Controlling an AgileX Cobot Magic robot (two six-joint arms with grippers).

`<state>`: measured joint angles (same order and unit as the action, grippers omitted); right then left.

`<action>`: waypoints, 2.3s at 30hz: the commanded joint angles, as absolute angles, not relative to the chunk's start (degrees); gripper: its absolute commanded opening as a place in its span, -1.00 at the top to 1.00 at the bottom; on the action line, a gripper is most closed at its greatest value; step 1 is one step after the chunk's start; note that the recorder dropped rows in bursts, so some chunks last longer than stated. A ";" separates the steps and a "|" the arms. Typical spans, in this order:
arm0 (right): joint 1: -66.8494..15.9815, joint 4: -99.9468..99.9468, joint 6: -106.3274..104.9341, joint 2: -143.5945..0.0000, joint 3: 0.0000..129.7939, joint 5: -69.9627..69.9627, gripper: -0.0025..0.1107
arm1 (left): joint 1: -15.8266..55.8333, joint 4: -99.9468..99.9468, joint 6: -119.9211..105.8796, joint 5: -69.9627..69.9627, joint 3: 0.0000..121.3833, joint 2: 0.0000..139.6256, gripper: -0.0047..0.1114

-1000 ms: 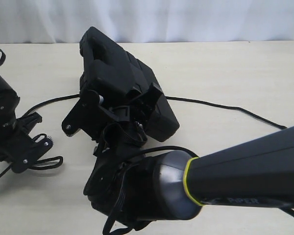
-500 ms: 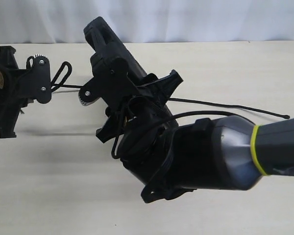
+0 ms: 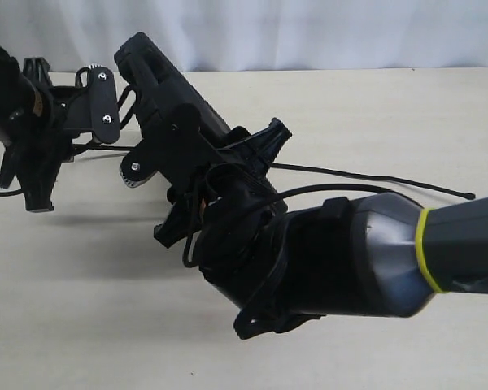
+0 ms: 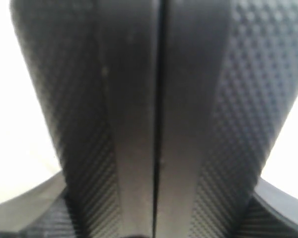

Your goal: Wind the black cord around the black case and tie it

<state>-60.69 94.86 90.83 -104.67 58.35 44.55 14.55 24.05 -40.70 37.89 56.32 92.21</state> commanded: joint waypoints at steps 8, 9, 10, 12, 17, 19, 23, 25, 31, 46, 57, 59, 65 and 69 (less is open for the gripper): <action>-60.74 96.62 89.84 -103.53 58.43 45.03 0.88 | 14.72 22.29 -39.91 40.37 58.25 93.97 0.92; -60.74 96.62 89.46 -103.53 58.43 44.93 0.88 | 14.72 21.38 -39.94 41.12 59.23 94.11 0.92; -60.74 96.62 89.24 -103.53 58.43 44.80 0.88 | 14.72 19.74 -39.94 41.72 60.25 94.40 0.92; -60.74 96.62 89.09 -103.53 58.43 44.83 0.88 | 14.72 17.78 -39.94 41.66 61.75 94.43 0.92; -60.74 97.00 87.09 -103.53 57.58 42.87 0.88 | 14.72 14.21 -40.04 41.22 64.25 94.43 0.92; -60.74 96.90 87.17 -103.53 57.58 42.87 0.88 | 14.72 13.82 -40.04 39.90 64.35 94.43 0.92; -60.74 96.90 86.82 -103.53 57.58 44.37 0.88 | 14.72 13.82 -40.04 39.62 64.35 94.43 0.92; -60.74 96.90 86.04 -103.53 57.58 46.95 0.88 | 14.72 14.05 -40.04 39.73 64.35 94.43 0.92; -60.74 96.81 86.04 -103.53 57.58 49.97 0.88 | 14.72 15.96 -38.48 43.05 64.97 94.33 0.92; -60.74 92.51 86.62 -103.53 57.58 38.77 0.87 | 14.72 0.00 -36.11 32.78 68.21 94.33 0.92; -60.74 90.06 88.14 -102.32 57.58 38.63 -0.45 | 14.72 0.00 -36.11 32.40 68.21 94.33 0.92; -60.74 88.11 86.16 -101.67 57.58 38.63 -0.46 | 14.72 0.00 -36.11 32.40 68.21 94.33 0.92; -60.74 86.16 84.22 -101.18 57.58 37.44 -0.46 | 14.72 -0.87 -36.11 32.40 68.21 94.33 0.92; -60.74 86.16 84.22 -101.18 57.58 35.72 -0.46 | 14.72 -1.27 -36.11 32.60 68.09 94.43 0.92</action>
<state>-60.80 86.43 84.81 -101.75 57.39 35.79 14.59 0.00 -36.70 33.48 67.68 94.33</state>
